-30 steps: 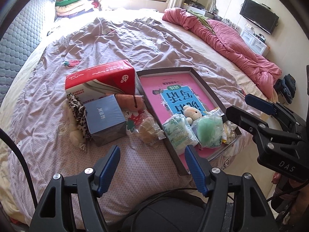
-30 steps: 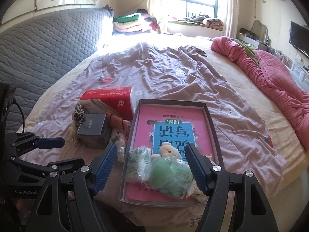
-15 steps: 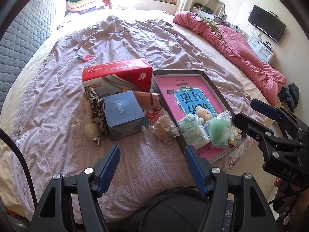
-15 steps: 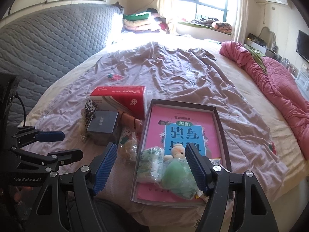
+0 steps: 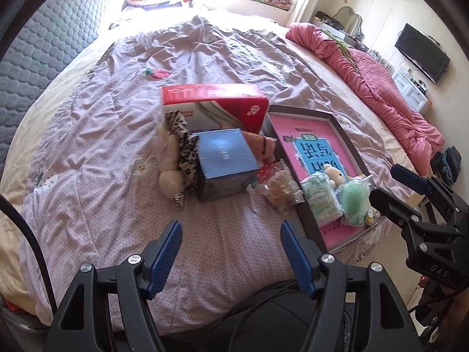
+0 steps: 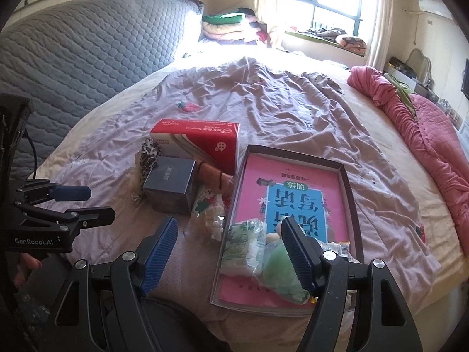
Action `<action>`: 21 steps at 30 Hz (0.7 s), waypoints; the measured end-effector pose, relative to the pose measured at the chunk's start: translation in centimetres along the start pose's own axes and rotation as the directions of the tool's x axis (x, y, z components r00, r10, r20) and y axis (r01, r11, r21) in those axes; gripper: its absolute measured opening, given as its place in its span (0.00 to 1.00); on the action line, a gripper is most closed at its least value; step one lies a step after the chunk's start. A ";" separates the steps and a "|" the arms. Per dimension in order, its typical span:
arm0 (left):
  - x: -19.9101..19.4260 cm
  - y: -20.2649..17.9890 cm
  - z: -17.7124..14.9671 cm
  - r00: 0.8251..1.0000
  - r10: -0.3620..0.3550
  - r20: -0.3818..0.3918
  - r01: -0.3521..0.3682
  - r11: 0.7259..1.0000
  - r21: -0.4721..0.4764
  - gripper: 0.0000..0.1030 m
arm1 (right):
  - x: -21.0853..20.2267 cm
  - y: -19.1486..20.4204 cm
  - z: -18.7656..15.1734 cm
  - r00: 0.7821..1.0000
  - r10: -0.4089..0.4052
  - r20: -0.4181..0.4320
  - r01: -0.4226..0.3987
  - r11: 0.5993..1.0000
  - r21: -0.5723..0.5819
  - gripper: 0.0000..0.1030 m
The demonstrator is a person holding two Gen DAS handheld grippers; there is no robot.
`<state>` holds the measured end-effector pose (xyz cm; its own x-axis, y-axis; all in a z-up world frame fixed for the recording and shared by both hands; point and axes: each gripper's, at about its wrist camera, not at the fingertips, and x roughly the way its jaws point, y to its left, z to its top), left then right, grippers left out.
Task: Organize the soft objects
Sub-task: 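Move the left tool to the bunny plush while the right tool reaches the bagged bread bun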
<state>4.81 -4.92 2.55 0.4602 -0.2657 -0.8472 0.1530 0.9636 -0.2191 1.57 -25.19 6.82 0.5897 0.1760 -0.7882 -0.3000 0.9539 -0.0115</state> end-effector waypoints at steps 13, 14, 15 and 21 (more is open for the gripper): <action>1.4 5.7 -0.7 1.000 0.012 -0.020 -0.015 0.989 -0.144 0.67 | 3.0 2.5 -1.0 0.999 0.016 -0.049 -0.021 0.995 -0.097 0.72; 1.6 6.0 -0.7 1.000 0.013 -0.021 -0.016 0.988 -0.152 0.67 | 3.2 2.6 -1.1 0.998 0.017 -0.052 -0.023 0.995 -0.099 0.72; 1.7 6.3 -0.7 1.000 0.013 -0.021 -0.016 0.987 -0.160 0.67 | 3.4 2.7 -1.1 0.998 0.019 -0.055 -0.024 0.994 -0.105 0.72; 3.1 7.4 -0.3 0.999 0.008 -0.034 -0.015 0.982 -0.191 0.67 | 4.9 3.3 -1.2 0.997 0.028 -0.074 -0.039 0.989 -0.145 0.72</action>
<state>7.12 1.33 -1.85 0.4313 -0.2565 -0.8650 -0.0235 0.9552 -0.2950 2.54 -21.50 2.17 0.5237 0.1843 -0.8317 -0.4278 0.9012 -0.0697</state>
